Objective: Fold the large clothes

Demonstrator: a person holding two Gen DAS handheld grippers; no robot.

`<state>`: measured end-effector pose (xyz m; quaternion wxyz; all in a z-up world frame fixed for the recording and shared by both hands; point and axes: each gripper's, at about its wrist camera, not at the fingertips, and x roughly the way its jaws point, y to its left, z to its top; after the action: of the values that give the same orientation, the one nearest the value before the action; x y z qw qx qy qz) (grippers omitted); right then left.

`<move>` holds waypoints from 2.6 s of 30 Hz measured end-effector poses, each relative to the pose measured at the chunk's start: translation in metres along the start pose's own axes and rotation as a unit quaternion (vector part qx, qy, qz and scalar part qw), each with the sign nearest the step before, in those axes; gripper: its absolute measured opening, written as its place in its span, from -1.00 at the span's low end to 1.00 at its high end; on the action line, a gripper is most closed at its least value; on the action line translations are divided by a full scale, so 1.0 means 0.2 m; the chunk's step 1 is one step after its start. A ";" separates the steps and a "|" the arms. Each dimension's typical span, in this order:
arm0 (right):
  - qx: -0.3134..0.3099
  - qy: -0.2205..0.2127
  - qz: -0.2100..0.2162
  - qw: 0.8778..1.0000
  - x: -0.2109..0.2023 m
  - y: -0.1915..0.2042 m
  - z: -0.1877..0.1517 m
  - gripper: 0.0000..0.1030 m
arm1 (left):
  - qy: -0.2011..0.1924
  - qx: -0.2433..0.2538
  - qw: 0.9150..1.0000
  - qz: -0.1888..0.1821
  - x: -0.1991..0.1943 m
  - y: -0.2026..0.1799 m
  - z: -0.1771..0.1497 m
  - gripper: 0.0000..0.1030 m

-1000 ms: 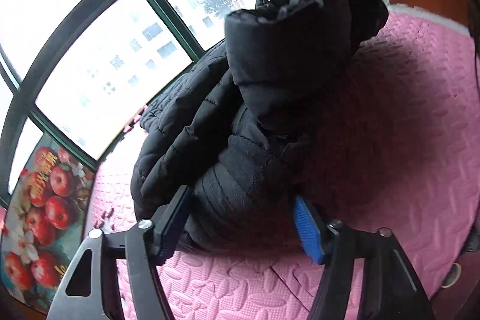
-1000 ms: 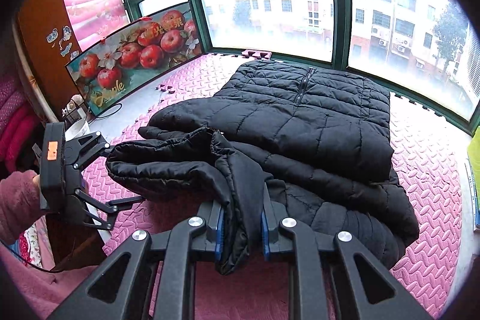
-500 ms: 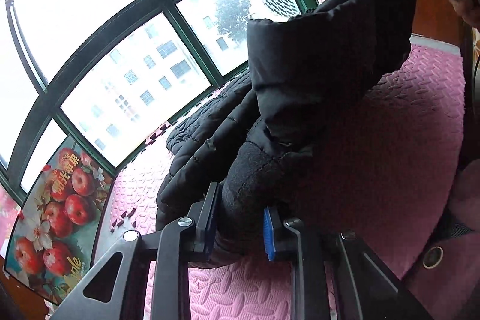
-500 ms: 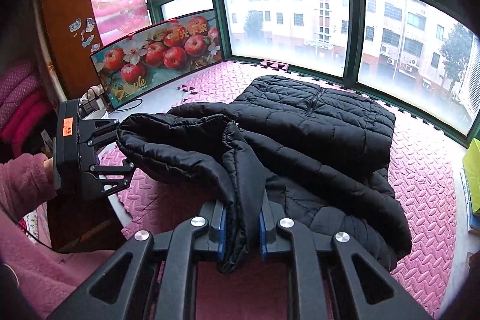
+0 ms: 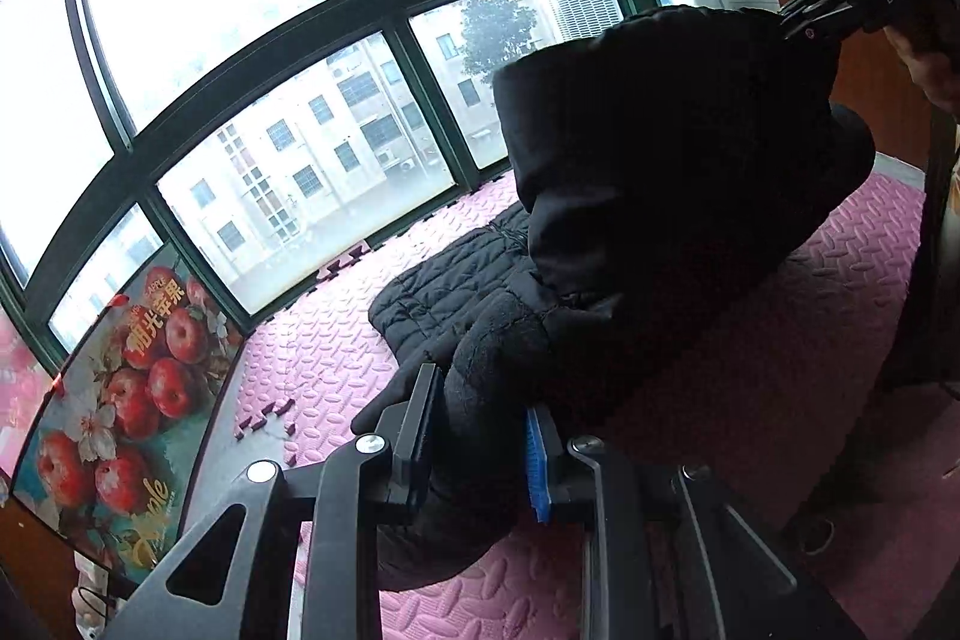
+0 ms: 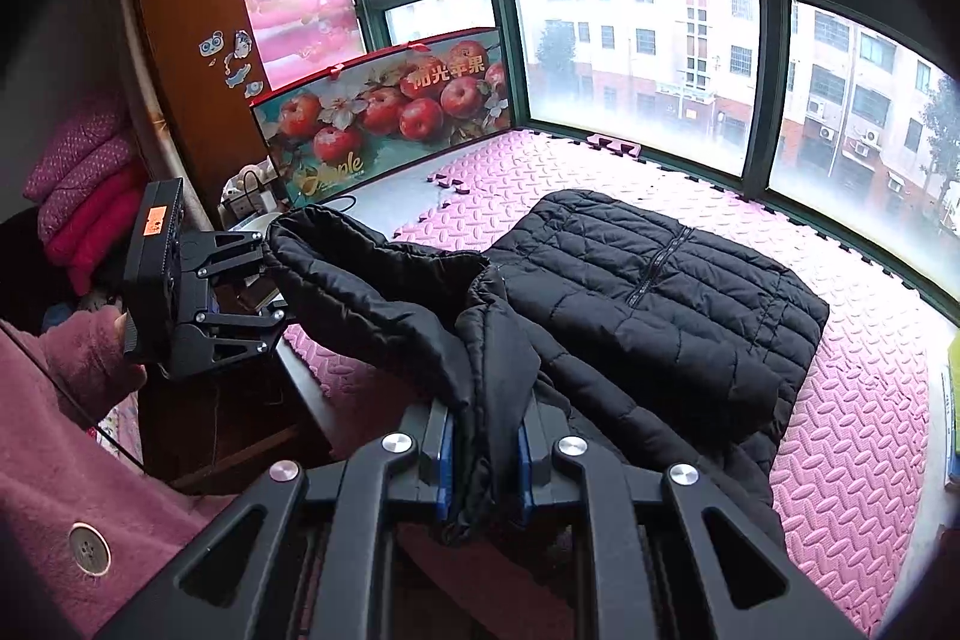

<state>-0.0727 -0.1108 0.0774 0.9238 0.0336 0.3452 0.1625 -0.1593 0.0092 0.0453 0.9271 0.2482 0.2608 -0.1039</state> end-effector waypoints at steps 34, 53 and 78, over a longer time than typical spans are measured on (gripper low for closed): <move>0.169 0.061 -0.120 0.976 0.83 -1.21 0.56 -0.52 | 0.152 -0.096 0.983 -0.030 2.30 0.53 0.87 -0.47; 0.233 0.146 -0.179 0.945 1.20 -1.48 0.25 -0.85 | 0.207 -0.130 0.969 -0.041 2.68 0.59 0.64 -0.17; 0.214 0.143 -0.204 0.944 1.19 -1.43 0.29 -0.82 | 0.221 -0.192 0.956 -0.030 2.72 0.67 0.58 0.39</move>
<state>0.2131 -0.3007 -0.0782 0.8492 0.1358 0.4995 -0.1044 0.3916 0.0294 -0.1059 0.8732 0.0741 0.4812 -0.0223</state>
